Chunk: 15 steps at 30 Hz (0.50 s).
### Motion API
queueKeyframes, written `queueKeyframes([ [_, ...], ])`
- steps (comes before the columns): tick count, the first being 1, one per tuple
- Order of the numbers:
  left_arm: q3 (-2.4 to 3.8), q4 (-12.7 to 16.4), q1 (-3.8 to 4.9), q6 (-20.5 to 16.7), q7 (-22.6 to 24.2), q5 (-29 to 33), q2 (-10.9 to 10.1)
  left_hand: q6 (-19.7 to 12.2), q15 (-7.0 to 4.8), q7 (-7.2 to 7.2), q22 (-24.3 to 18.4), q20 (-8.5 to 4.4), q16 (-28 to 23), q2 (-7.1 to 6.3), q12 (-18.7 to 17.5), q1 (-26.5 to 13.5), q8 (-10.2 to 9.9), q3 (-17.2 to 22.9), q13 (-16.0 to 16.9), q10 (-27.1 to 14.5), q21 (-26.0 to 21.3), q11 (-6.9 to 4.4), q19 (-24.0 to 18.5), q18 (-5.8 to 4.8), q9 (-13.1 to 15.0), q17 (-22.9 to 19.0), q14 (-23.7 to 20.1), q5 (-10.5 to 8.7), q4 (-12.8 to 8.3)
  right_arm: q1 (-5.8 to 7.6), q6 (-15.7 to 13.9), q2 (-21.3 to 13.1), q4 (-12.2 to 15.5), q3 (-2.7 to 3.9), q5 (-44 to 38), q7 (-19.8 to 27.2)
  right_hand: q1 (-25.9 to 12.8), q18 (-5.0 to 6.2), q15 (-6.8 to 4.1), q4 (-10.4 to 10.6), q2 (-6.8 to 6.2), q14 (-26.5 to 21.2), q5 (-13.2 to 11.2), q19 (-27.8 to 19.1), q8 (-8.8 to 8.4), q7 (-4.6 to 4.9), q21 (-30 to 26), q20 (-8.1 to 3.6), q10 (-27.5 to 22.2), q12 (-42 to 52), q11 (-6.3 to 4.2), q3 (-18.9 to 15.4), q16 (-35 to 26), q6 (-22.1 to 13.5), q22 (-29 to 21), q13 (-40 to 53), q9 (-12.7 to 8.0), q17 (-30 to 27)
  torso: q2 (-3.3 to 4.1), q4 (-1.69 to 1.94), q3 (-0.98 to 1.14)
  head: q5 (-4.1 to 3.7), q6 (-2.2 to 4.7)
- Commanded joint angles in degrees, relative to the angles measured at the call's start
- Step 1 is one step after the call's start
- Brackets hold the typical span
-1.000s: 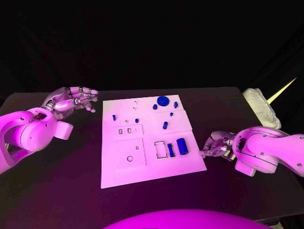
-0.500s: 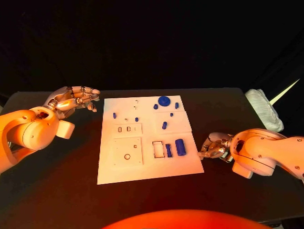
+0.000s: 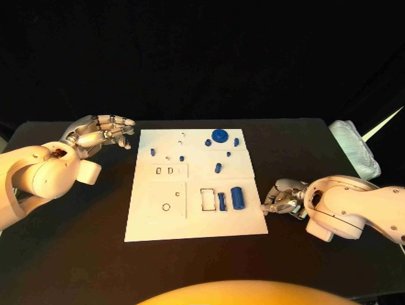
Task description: Assemble the parts on the task board
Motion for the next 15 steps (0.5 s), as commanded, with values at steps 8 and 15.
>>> queueKeyframes([
  [8,0.04,0.2,0.01,0.1,0.4,0.3,-0.1,-0.2,-0.02,1.92,0.1,0.42,0.3,0.09,0.4,-0.1,0.4,-0.1,-0.1,-0.4,-0.2,0.02,-0.2,0.79,-0.1,-0.1,-0.2,-0.15,-0.2,-0.67,0.4,0.9,0.2,-0.4,-0.3,0.7,-0.7,-0.46,-0.42,-0.5,-0.03,5.4,0.0,5.2,-0.54,0.02,0.2,-0.35,0.3,0.2,-0.02,0.1,0.2,-0.4,14.0,2.1,-9.2,11.8,0.01,0.0,0.0,0.33,0.06],
  [15,0.04,0.3,0.01,0.1,0.4,0.3,-0.2,-0.2,-0.02,1.92,0.1,0.42,0.3,0.09,0.4,-0.1,0.4,-0.1,-0.1,-0.4,-0.2,0.02,-0.2,0.79,-0.1,-0.1,-0.2,-0.15,-0.2,-0.7,-1.2,0.9,-0.1,-0.39,-2.2,0.6,-1.2,-0.42,-0.35,-1.1,-0.33,5.4,-0.1,5.2,-0.74,0.16,-0.1,-0.33,-0.1,0.0,0.09,0.4,0.1,-0.7,13.9,1.7,-9.2,11.6,-0.01,-0.03,-0.03,0.49,0.21],
])
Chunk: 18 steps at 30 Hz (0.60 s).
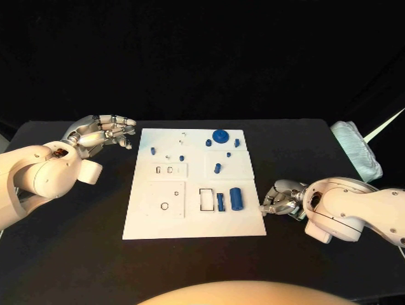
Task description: Assemble the parts on the task board
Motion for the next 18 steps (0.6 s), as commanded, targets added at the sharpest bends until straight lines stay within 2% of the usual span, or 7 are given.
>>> queueKeyframes([
  [1,0.04,0.2,0.02,0.1,0.4,0.3,0.0,-0.2,-0.02,1.92,0.1,0.42,0.3,0.09,0.4,-0.1,0.4,-0.1,-0.1,-0.4,-0.2,0.02,-0.2,0.79,-0.1,-0.1,-0.2,-0.15,-0.2,-0.49,-1.0,0.2,-0.3,-0.36,-2.4,0.2,-1.0,-0.39,-0.3,-0.8,-0.2,5.4,-0.2,5.1,-0.87,0.27,-0.2,-0.3,-0.2,-0.1,0.16,0.0,0.0,-0.9,13.9,1.6,-10.5,11.5,-0.02,-0.04,-0.03,0.15,0.19],
  [4,0.04,0.2,0.02,0.1,0.5,0.3,0.0,-0.2,-0.02,1.92,0.1,0.42,0.3,0.09,0.4,-0.1,0.4,-0.1,-0.1,-0.4,-0.2,0.02,-0.2,0.79,-0.1,-0.1,-0.2,-0.15,-0.2,-0.47,-3.7,-0.3,-0.6,-0.35,-3.8,0.4,-1.9,-0.37,-0.05,-1.5,-1.34,5.4,-0.6,5.1,-1.39,0.64,-0.3,-0.14,-0.7,-0.4,0.47,0.0,0.0,-1.6,13.9,1.2,-10.6,11.4,-0.09,-0.02,-0.04,0.25,0.37],
  [6,0.04,0.2,0.01,0.1,0.5,0.3,0.0,-0.3,-0.02,1.92,0.1,0.42,0.4,0.07,0.4,-0.2,0.4,-0.1,-0.2,-0.4,-0.2,0.03,-0.2,0.79,-0.2,-0.1,-0.2,-0.16,-0.2,-0.25,-4.8,-0.8,-0.8,-0.32,-4.7,0.3,-2.6,-0.36,0.13,-1.7,-2.24,5.4,-0.8,5.1,-1.64,0.84,-0.4,0.0,-0.8,-0.5,0.68,-0.3,0.0,-1.9,13.9,1.1,-10.6,11.5,-0.13,0.02,-0.02,0.39,0.84],
  [12,0.04,0.1,-0.07,0.0,0.8,0.8,0.2,-0.3,0.0,1.94,0.1,0.43,0.4,0.03,0.4,-0.2,0.4,-0.1,-0.2,-0.4,-0.2,0.05,-0.2,0.78,-0.2,-0.1,-0.2,-0.17,-0.2,2.07,-6.6,-2.1,-1.8,-0.25,-7.2,0.8,-4.0,-0.44,0.27,-2.2,-4.25,5.4,-1.0,5.2,-1.73,0.89,0.0,0.19,-0.6,-0.4,0.78,-1.3,0.1,-1.6,14.0,1.5,-10.5,11.5,-0.46,-0.08,-0.19,0.53,1.65],
  [14,0.03,0.0,-0.18,-0.3,1.3,1.4,0.5,-0.3,0.01,1.94,0.1,0.43,0.3,0.0,0.4,-0.3,0.4,-0.2,-0.2,-0.5,-0.2,0.06,-0.2,0.78,-0.2,-0.2,-0.2,-0.18,-0.2,3.0,-7.6,-2.0,-2.6,-0.22,-6.9,2.5,-4.5,-0.43,0.25,-2.4,-5.44,5.4,0.5,5.2,-1.69,0.82,0.0,0.22,-0.6,-0.3,0.74,-2.1,0.1,-1.4,14.0,1.6,-10.4,11.5,-0.75,-0.11,-0.29,0.42,3.04],
  [16,0.03,-0.3,-0.43,-0.7,1.9,2.2,0.9,-0.3,0.04,1.95,0.1,0.45,0.3,-0.03,0.4,-0.4,0.5,-0.2,-0.2,-0.5,-0.2,0.08,-0.3,0.76,-0.3,-0.2,-0.3,-0.18,-0.1,3.97,-9.4,-1.5,-4.0,-0.19,-4.6,6.6,-4.5,-0.17,0.17,-3.0,-6.68,5.2,1.8,4.9,-1.51,0.66,-1.4,0.19,-1.0,-0.7,0.63,-3.1,-0.3,-1.0,13.6,1.1,-10.2,11.0,-1.24,-0.02,-0.41,0.42,3.68],
  [18,0.01,-0.7,-0.64,-1.2,2.5,2.9,1.4,-0.3,0.07,1.93,0.1,0.47,0.2,-0.03,0.4,-0.5,0.5,-0.2,-0.3,-0.5,-0.3,0.07,-0.3,0.74,-0.3,-0.2,-0.5,-0.17,0.0,4.65,-11.3,-0.7,-5.6,-0.16,-1.2,11.6,-3.7,0.14,0.08,-3.6,-7.15,5.0,3.2,4.5,-1.33,0.59,-3.0,0.14,-1.8,-1.3,0.55,-3.7,-0.8,-0.8,13.2,0.3,-10.1,10.3,-1.77,-0.01,-0.52,0.56,4.27],
])
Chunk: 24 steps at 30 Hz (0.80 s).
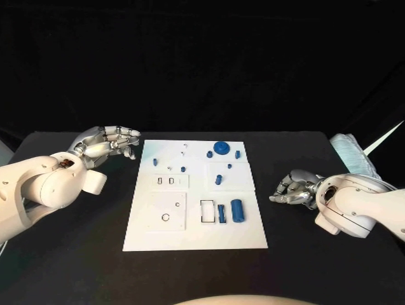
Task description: Assemble the parts on the task board
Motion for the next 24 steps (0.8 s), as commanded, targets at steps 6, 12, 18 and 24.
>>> queueKeyframes([
  [6,-0.03,-3.3,-1.13,-3.9,5.2,5.6,3.6,-0.2,0.4,1.77,-0.7,0.65,-1.9,-0.01,-0.4,-0.7,0.8,0.1,-0.9,-1.2,-1.9,0.17,-2.2,0.61,-0.4,-1.2,-3.9,-0.13,0.2,1.99,-10.1,6.5,-9.8,0.4,19.2,30.2,5.4,2.0,0.28,-3.6,-0.33,3.8,3.4,1.9,0.32,0.4,-11.5,0.27,-6.0,-4.5,0.24,-1.2,-3.7,-0.9,10.4,-5.1,0.4,6.5,-2.81,0.23,-0.72,0.24,3.77],
  [12,-0.02,-9.3,-1.91,-6.0,8.5,9.8,8.3,-0.7,1.21,2.0,-2.2,1.58,-5.9,-0.07,-4.2,-0.8,1.1,1.0,-4.0,-2.0,-5.1,0.79,-4.8,0.57,-1.2,-4.0,-7.4,-0.12,0.5,2.03,-11.4,15.0,-21.8,0.96,32.3,43.5,7.3,5.75,0.7,-4.7,-0.01,-2.2,1.5,-5.0,0.51,0.69,-35.9,0.8,-22.3,-20.6,0.6,-1.6,-16.5,-2.6,2.3,-24.8,0.9,-6.3,-4.21,0.26,-1.06,0.27,5.44],
  [18,0.04,-15.8,-2.22,-6.0,11.8,11.6,12.9,-0.3,2.69,1.9,-5.9,3.3,-16.6,-0.84,-11.8,-1.5,-0.8,2.8,-9.3,-0.3,-11.7,1.26,-7.8,0.48,-3.7,-10.1,-11.0,-0.19,1.0,0.8,-12.3,22.4,-32.4,2.16,39.3,49.6,8.4,9.19,1.02,-5.3,0.6,-10.1,1.2,-12.4,1.15,0.84,-63.8,1.18,-25.7,-31.8,0.52,-0.1,-31.9,-3.5,-10.2,-36.1,1.4,-20.2,-4.93,0.32,-1.25,0.5,6.32],
  [24,0.12,-21.5,-2.28,-5.5,13.6,12.1,17.0,1.8,4.85,0.7,-12.9,6.1,-30.9,-1.39,-22.4,-2.4,-4.8,4.6,-10.3,3.2,-23.2,2.26,-12.2,-0.13,-6.2,-15.5,-14.7,-0.23,1.6,-0.41,-11.9,27.7,-39.1,3.44,45.9,53.0,8.3,9.06,1.67,-5.6,0.5,-15.9,0.4,-14.4,0.94,0.88,-69.7,1.74,-26.7,-41.4,1.29,0.6,-43.5,-3.8,-16.1,-44.8,1.4,-28.0,-5.2,0.24,-1.03,1.6,6.74],
])
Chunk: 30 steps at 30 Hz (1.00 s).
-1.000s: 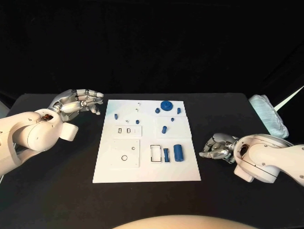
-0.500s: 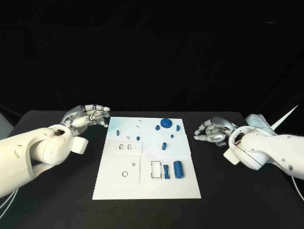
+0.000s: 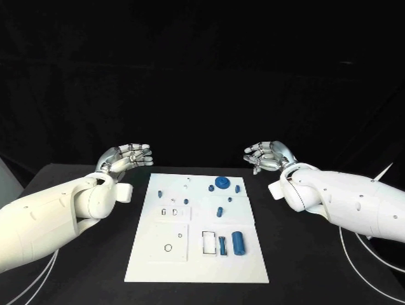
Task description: Assemble the parts on the task board
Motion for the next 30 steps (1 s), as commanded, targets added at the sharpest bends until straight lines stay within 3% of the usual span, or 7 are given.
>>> queueKeyframes([
  [1,0.09,-2.2,-0.01,-0.3,4.2,2.3,1.8,0.8,1.79,0.26,-4.1,1.83,-7.0,-0.31,-5.5,-0.9,-2.3,0.5,-0.1,1.3,-6.8,0.91,-3.0,0.11,-1.0,-2.4,-3.4,-0.27,0.3,-0.57,-0.2,1.9,-2.4,0.41,9.3,7.4,0.2,0.22,0.62,-0.2,-0.15,-1.9,-0.4,-1.4,-0.31,0.38,-2.5,0.44,-0.9,-4.7,-0.15,0.6,-3.9,-0.4,-2.4,-4.2,-0.1,-1.7,-0.42,-0.07,0.21,0.87,0.22],
  [4,0.11,-3.4,-0.02,-0.6,4.5,2.3,3.2,1.7,2.82,-0.36,-9.4,2.44,-14.0,-0.08,-13.1,-1.1,-5.9,-0.4,0.0,3.5,-14.2,1.82,-1.9,-0.09,-2.7,-4.9,-3.9,-0.25,0.0,-1.19,1.3,3.7,-4.0,0.82,11.4,8.5,-0.2,-0.44,3.58,0.0,-0.5,-10.1,-1.2,-8.6,-2.8,1.95,-10.0,3.21,1.4,-17.9,2.52,2.2,-19.1,-0.1,-9.3,-16.8,-0.7,-11.1,-0.36,-0.09,0.36,1.12,0.35],
  [7,0.13,-3.6,-0.02,-1.0,4.7,2.0,3.9,1.4,3.36,-0.79,-11.3,2.44,-16.7,0.15,-16.3,-1.1,-7.9,-1.4,-0.1,2.8,-16.7,2.11,-1.2,-0.46,-3.4,-6.1,-4.6,-0.25,-0.2,-1.61,2.1,4.5,-4.7,1.0,12.3,9.0,-0.2,-0.08,4.73,-0.2,-0.22,-10.6,-1.1,-10.4,-4.47,2.44,-12.0,4.6,3.2,-22.7,3.26,2.1,-26.1,0.2,-13.8,-22.2,-1.0,-16.1,-0.25,0.02,0.44,1.59,0.44],
  [21,0.1,-1.6,-0.04,-2.2,4.1,1.5,3.0,2.2,3.53,0.49,-12.5,2.41,-17.9,0.65,-18.0,-0.9,-8.9,-2.1,0.0,3.0,-18.1,2.54,0.1,-0.49,-3.6,-6.7,-3.6,-0.17,-0.4,-2.19,3.2,3.4,-3.0,1.15,12.7,8.5,-0.1,0.24,5.28,-0.7,0.73,-8.0,-0.6,-10.1,-7.14,2.84,-11.7,5.38,5.7,-27.1,3.46,0.7,-32.2,1.6,-21.8,-28.5,-1.2,-21.2,-0.21,0.19,0.8,1.88,-0.21],
  [25,0.05,2.7,-0.04,-2.4,2.1,-1.4,-0.4,4.1,2.09,2.23,-12.9,2.18,-16.4,1.1,-18.3,-0.5,-9.4,-2.6,0.2,4.7,-17.9,1.35,3.9,0.59,-3.8,-6.0,1.4,-0.1,-0.8,-2.2,3.4,0.9,0.5,1.12,10.4,7.0,0.3,0.26,4.99,-0.9,1.21,-6.4,-0.6,-8.8,-7.57,2.93,-11.3,5.07,6.5,-27.6,3.4,0.6,-32.6,2.2,-22.9,-29.1,-1.1,-21.8,-0.21,0.14,0.8,2.05,-0.79],
  [26,0.02,4.4,-0.04,-2.2,1.1,-2.7,-1.8,5.7,0.0,2.04,-11.2,-0.35,-11.9,1.22,-16.5,-0.4,-9.1,-3.0,0.3,7.0,-13.9,0.33,11.2,0.49,-3.7,-3.9,8.2,-0.02,-1.0,-2.2,3.4,0.0,1.8,1.09,9.6,6.5,0.3,0.27,4.89,-1.0,1.24,-6.0,-0.6,-8.5,-7.63,2.92,-11.2,4.96,6.7,-27.7,3.35,0.5,-32.6,2.4,-23.1,-29.1,-1.1,-21.9,-0.23,0.13,0.8,2.06,-1.04],
  [30,-0.17,11.7,-0.02,1.7,-4.8,-9.4,-8.6,7.6,-3.35,0.69,-6.5,-4.05,-0.2,1.41,-12.0,0.5,-8.9,-4.7,1.4,11.9,-6.0,-1.95,18.3,0.76,-3.7,2.8,16.8,-0.17,-2.6,-2.19,3.4,-4.3,7.6,0.93,6.2,4.1,0.6,0.28,4.32,-1.3,1.51,-3.8,-0.6,-6.6,-7.86,2.7,-10.5,4.31,8.1,-28.0,2.94,0.2,-32.6,3.5,-23.7,-29.2,-1.0,-22.3,-0.08,0.26,0.9,2.45,-4.29],
])
